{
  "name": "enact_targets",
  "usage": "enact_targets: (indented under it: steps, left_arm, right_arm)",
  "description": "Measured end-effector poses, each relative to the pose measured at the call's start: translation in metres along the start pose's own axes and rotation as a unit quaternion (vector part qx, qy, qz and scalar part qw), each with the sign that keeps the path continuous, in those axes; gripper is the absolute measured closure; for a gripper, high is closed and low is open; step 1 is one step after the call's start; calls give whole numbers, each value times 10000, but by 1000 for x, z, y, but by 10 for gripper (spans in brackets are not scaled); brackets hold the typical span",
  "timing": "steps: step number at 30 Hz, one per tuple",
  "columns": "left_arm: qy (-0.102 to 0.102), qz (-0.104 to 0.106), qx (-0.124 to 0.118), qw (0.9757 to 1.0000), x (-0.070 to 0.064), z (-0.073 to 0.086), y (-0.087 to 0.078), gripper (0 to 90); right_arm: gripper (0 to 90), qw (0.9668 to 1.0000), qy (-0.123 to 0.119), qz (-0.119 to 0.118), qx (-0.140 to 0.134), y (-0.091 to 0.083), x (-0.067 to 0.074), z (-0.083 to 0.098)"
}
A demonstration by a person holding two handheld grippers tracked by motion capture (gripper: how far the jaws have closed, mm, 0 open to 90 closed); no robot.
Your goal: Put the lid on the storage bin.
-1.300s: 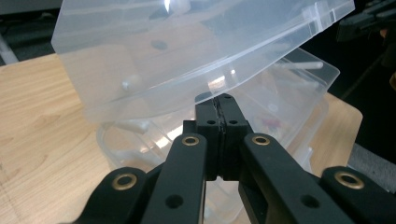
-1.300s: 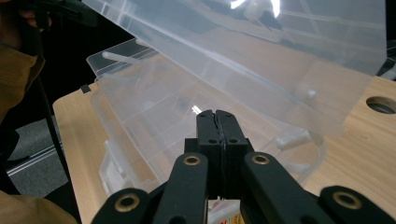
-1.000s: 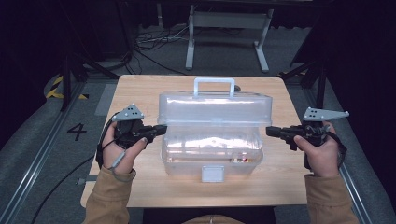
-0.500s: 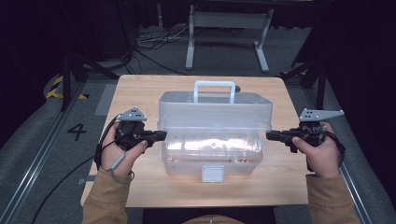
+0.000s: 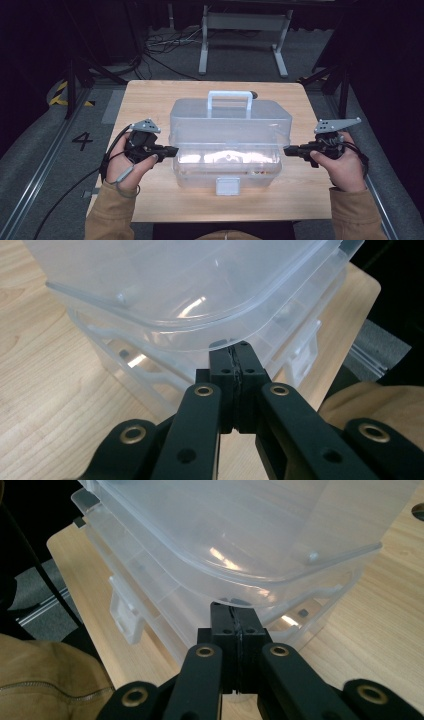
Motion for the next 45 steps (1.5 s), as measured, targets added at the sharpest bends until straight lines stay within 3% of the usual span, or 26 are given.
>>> enact_targets:
  steps: [17, 45]
  left_arm:
    - [143, -23, 628, 9979, 0, 8, 6, 895]
    - [329, -54, 1459, 9887, 0, 19, 18, 893]
  right_arm:
    - [897, 9982, -68, -175, 577, 7, 5, 7]
    - [893, 9896, -205, -484, 1337, 19, 10, 18]
Point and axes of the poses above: each handheld gripper's, and its own axes: y roughly forward along the jaws, z roughly out of its underside, x roughly to its left, the point moved 5 cm from there along y, roughly forward along the jaws, and after that the axes turned 10 degrees about -y, right-handed, at the moved point
